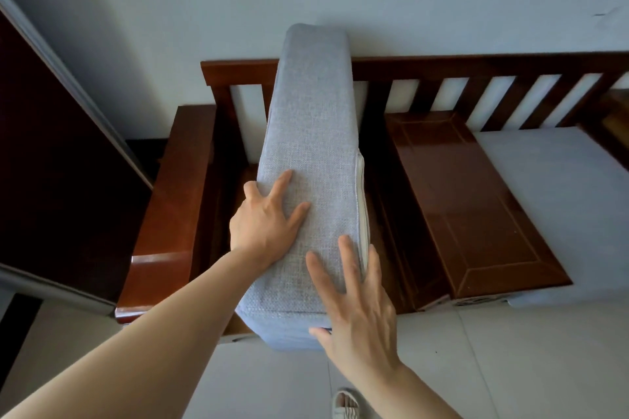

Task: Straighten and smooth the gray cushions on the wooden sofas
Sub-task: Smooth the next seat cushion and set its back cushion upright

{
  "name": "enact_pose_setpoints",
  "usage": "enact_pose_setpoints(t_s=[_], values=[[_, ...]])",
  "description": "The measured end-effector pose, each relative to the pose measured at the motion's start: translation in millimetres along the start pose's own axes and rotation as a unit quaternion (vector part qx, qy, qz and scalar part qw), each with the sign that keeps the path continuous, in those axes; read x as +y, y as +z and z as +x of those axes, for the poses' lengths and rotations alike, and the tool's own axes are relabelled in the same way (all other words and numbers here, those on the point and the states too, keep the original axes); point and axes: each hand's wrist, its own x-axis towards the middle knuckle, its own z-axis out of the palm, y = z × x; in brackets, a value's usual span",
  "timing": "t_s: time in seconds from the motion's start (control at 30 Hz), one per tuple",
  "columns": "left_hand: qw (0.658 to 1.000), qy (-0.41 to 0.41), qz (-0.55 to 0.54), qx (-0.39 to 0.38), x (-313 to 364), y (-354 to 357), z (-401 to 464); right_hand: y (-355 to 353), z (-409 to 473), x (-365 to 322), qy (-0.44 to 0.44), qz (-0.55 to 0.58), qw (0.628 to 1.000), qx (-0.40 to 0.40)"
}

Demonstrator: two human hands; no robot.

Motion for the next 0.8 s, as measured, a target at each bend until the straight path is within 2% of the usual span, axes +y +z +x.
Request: enact_pose_setpoints(t_s=[0.37,0.53,0.67,0.8], values=[[1.000,-0.028,-0.008,0.004,23,8,69,-12,74,50,-0.059,0.031,0.998,0.000],[0.996,-0.083,0.014,-0.005,30,13,69,-21,78,66,-0.045,0.123,0.989,-0.061],[0.997,-0.075,0.022,-0.024,36,13,51,-11,60,60,-0.049,0.089,0.995,-0.011],[0.999,-0.045,0.008,-0.027,41,13,20,0,27,60,-0.038,0.070,0.997,0.006]])
